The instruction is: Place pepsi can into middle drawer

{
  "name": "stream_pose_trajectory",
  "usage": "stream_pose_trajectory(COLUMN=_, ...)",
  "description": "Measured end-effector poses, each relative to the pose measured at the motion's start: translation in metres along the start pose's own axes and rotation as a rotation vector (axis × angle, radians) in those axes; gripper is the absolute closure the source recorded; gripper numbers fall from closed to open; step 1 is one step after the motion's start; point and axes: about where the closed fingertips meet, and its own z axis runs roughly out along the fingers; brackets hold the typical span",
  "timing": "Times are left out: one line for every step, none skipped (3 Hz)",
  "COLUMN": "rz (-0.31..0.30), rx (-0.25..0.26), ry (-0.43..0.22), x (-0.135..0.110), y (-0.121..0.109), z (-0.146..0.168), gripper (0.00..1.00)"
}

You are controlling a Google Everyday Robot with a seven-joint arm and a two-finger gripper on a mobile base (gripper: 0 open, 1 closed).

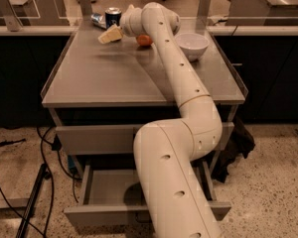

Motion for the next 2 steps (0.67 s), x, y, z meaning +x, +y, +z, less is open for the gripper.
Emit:
stream_pose_trajectory(rz=0.004, rx=-0.016, ry=0.010, x=0.0009, y=0.0053, z=0.0011, gripper=0.00)
stream_pose_trajectory(rz=0.012, rx=-0.024, ry=0.009, x=0.0004, y=0.0088, z=0.0030, gripper=0.00)
